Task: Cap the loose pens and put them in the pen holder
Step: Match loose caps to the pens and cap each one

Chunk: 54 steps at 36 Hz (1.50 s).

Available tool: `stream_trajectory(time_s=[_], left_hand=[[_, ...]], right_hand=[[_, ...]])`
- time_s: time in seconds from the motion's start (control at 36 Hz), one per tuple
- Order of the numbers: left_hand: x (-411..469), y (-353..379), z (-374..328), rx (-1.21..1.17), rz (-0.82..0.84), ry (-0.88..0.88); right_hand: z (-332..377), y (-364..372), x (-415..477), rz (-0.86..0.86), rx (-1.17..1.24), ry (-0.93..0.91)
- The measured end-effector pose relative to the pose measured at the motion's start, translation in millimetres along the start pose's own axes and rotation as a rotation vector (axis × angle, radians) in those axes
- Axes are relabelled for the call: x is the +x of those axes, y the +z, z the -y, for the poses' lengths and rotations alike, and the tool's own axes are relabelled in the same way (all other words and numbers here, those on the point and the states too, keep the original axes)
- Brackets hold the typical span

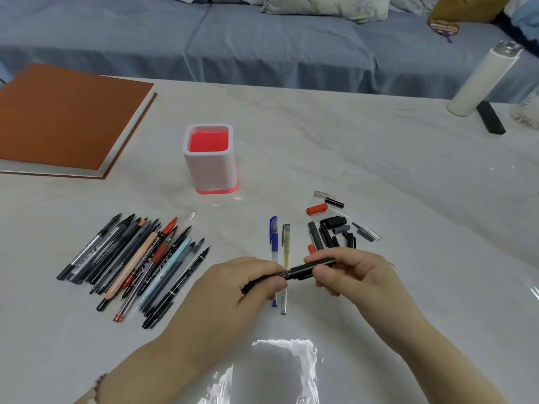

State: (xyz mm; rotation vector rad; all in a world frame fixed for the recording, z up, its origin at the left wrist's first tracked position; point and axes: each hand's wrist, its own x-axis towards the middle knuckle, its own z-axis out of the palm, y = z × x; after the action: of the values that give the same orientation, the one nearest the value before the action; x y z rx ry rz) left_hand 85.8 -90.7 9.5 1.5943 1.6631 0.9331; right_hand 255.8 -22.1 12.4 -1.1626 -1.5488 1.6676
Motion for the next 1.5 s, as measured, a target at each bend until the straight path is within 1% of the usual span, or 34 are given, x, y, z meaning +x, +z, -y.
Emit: stream_trajectory(time_s=[0.11,0.19,0.22,0.28,0.36,0.47,0.56,0.67,0.75,0.81,0.92,0.94,1.0,1.11,1.19,1.28,1.39,1.5], left_hand=[[-2.8,2.7,4.4,-0.002,0.049,-0.084],[-3.7,1.8,11.8,-0.005,0.038,-0.181],[-3.8,1.5,15.0,-0.008,0.024,-0.209],[-3.4,0.7,21.4,-0.031,0.002,-0.258],[-3.3,0.1,27.5,-0.103,-0.001,-0.313],[-3.2,-1.9,31.0,-0.131,-0.026,-0.318],[-2.9,-2.2,30.9,-0.140,-0.053,-0.323],[-4.2,-3.1,27.3,-0.156,-0.062,-0.314],[-4.5,-5.3,25.7,-0.158,-0.069,-0.310],[-4.3,-6.7,25.9,-0.169,-0.082,-0.315],[-3.7,-7.0,26.2,-0.201,-0.093,-0.331],[-3.3,-6.3,26.5,-0.200,-0.094,-0.335],[-2.6,-5.0,26.7,-0.207,-0.098,-0.346],[-0.7,-2.4,27.0,-0.247,-0.101,-0.367],[0.7,-0.5,26.0,-0.295,-0.085,-0.374],[1.5,1.9,24.3,-0.325,-0.075,-0.374],[2.5,5.1,22.4,-0.325,-0.077,-0.373],[1.8,6.2,20.7,-0.328,-0.067,-0.360]], right_hand=[[-5.9,-1.9,-2.4,-0.004,-0.040,-0.004],[-12.2,-20.4,3.6,-0.125,-0.055,0.058],[-15.8,-29.2,8.0,-0.175,-0.116,0.079],[-26.2,-44.6,18.7,-0.241,-0.322,0.117],[-38.8,-58.8,33.6,-0.280,-0.585,0.138],[-41.1,-61.6,49.5,-0.319,-0.755,0.101],[-38.8,-50.7,61.8,-0.338,-0.902,0.059],[-39.1,-27.1,80.5,-0.294,-1.162,0.051],[-39.7,-14.8,90.5,-0.273,-1.302,0.091],[-40.9,-11.9,95.5,-0.273,-1.354,0.124],[-45.4,-14.2,99.5,-0.297,-1.336,0.172],[-45.4,-14.9,98.6,-0.301,-1.318,0.177],[-42.6,-15.8,94.3,-0.315,-1.151,0.144],[-28.1,-17.3,75.8,-0.330,-0.620,0.044],[-13.5,-17.1,56.2,-0.341,-0.234,0.030],[-7.3,-17.4,39.1,-0.313,0.039,0.046],[-5.2,-14.8,25.8,-0.248,0.320,0.081],[-4.2,-4.2,19.8,-0.221,0.403,0.094]])
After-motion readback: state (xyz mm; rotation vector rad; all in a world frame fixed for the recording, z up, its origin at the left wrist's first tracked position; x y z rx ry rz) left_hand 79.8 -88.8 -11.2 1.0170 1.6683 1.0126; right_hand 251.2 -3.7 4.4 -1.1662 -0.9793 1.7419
